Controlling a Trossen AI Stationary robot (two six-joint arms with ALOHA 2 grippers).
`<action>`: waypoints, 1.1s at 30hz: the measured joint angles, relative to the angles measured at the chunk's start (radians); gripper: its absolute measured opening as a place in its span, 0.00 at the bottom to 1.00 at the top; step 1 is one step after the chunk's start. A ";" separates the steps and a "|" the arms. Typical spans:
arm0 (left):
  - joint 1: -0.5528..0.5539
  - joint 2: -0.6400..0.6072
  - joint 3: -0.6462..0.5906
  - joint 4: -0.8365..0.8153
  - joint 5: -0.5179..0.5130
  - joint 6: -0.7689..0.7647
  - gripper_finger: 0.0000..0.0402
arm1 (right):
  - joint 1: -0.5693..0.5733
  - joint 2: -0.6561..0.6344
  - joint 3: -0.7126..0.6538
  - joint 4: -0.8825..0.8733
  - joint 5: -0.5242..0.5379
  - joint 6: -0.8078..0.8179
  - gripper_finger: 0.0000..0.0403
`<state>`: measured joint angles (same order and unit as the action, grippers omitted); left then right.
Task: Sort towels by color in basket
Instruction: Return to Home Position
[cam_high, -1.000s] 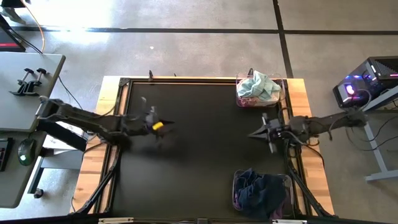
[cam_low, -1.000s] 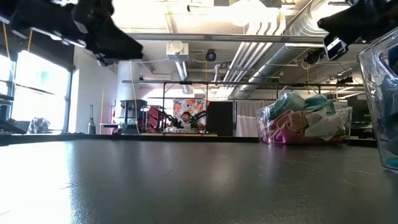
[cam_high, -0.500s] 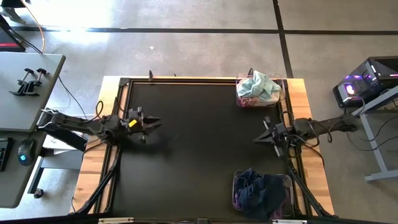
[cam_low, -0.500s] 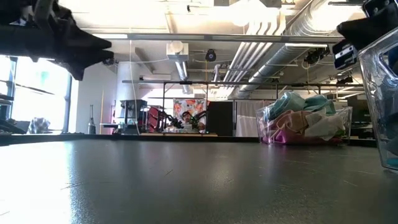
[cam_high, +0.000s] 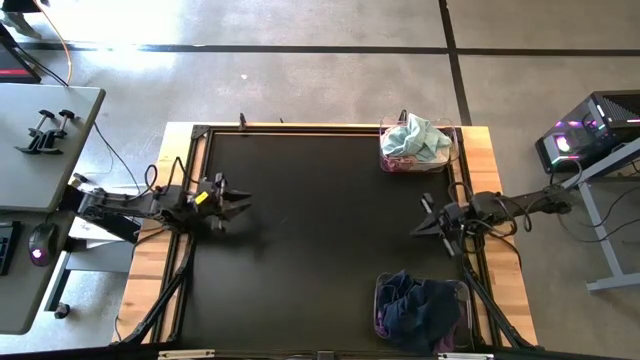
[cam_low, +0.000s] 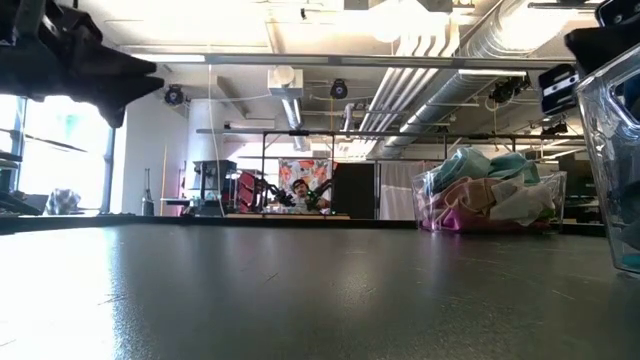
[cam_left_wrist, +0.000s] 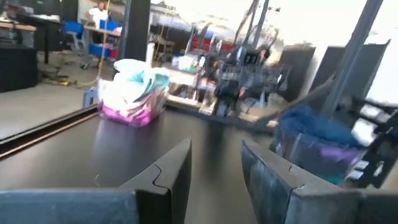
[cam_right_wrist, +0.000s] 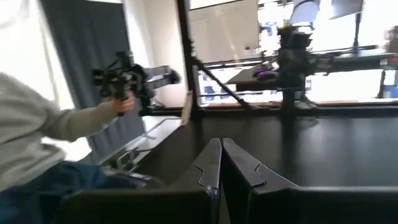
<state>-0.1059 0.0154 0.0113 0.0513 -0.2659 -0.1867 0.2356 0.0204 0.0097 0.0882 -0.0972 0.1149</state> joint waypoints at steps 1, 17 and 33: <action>0.001 -0.014 0.000 -0.001 0.002 -0.013 0.31 | 0.000 0.000 0.000 -0.002 -0.017 -0.001 0.00; 0.001 -0.011 0.000 -0.010 0.051 0.006 0.15 | -0.192 -0.018 0.000 -0.051 -0.051 -0.088 0.00; 0.001 0.035 0.000 -0.003 -0.006 0.115 0.13 | -0.380 0.077 0.000 -0.048 -0.069 0.002 0.00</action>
<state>-0.1046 0.0500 0.0113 0.0481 -0.2719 -0.0713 -0.1448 0.0974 0.0093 0.0405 -0.1660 0.1173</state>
